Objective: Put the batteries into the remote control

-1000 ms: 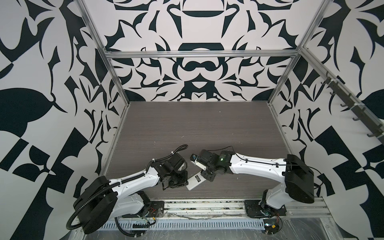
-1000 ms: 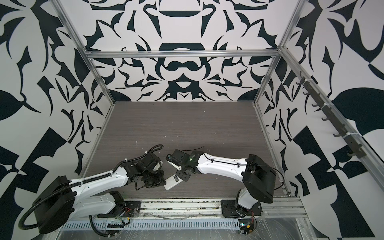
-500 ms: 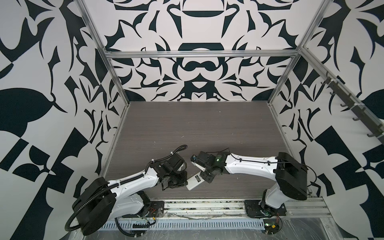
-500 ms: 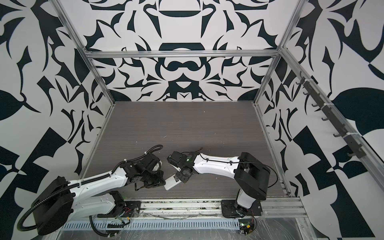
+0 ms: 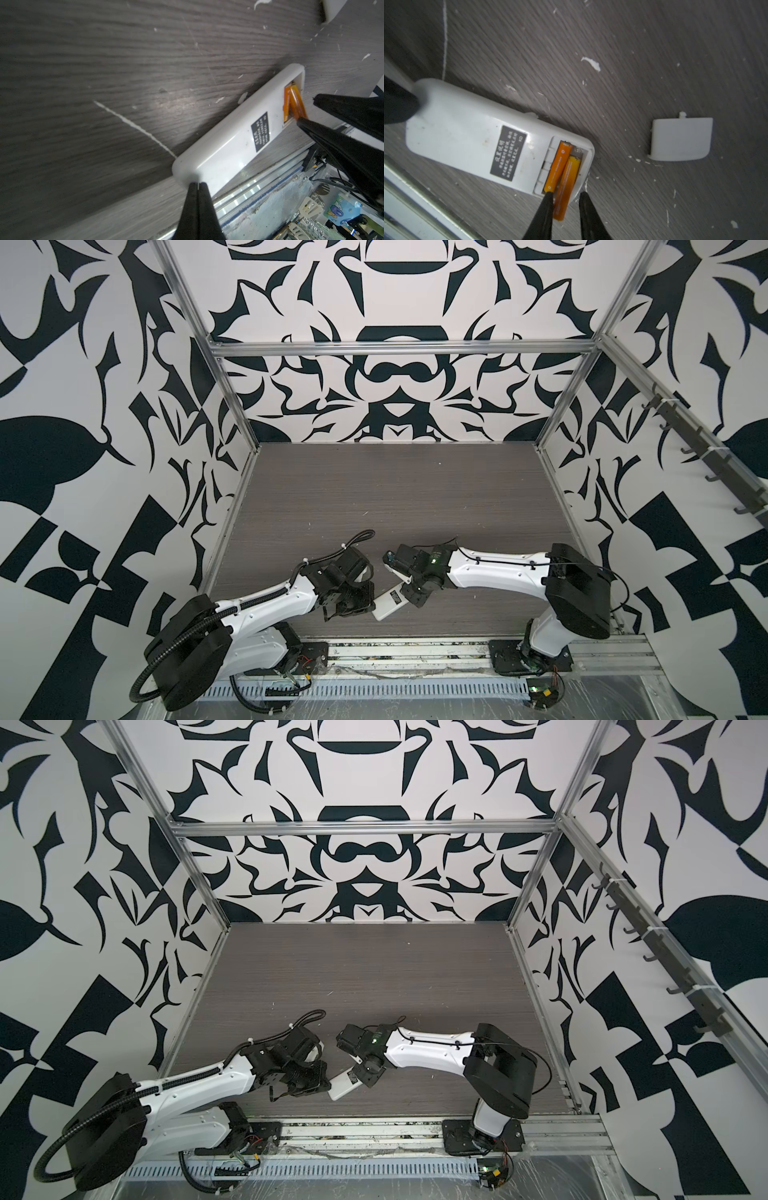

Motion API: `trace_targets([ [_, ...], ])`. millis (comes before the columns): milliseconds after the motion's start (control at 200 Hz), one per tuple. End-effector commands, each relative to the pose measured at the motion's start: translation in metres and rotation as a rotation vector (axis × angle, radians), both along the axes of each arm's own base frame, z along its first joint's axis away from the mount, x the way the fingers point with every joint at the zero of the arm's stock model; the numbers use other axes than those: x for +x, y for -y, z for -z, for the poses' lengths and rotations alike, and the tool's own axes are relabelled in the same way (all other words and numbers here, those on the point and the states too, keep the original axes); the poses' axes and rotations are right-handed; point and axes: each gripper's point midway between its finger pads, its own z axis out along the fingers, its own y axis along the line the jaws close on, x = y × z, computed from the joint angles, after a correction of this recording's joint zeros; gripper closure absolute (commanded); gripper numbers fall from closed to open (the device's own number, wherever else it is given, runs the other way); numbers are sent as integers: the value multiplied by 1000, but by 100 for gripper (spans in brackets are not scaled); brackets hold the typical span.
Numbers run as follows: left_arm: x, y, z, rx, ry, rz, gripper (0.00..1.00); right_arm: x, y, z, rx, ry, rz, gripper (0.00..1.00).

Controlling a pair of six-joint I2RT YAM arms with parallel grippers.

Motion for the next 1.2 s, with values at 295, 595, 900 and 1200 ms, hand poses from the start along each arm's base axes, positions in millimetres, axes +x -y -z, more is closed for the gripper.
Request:
trace_targets([
  [295,-4,-11,6,37,-3,-6,100,0,10,6,-34,2,33,75],
  [595,-4,-11,7,38,-4,-4,100,3,9,6,-31,13,52,82],
  [900,-5,-12,8,37,-4,-2,100,12,14,0,4,75,134,89],
  [1200,-5,-12,8,35,-2,-2,100,13,8,0,60,88,170,92],
])
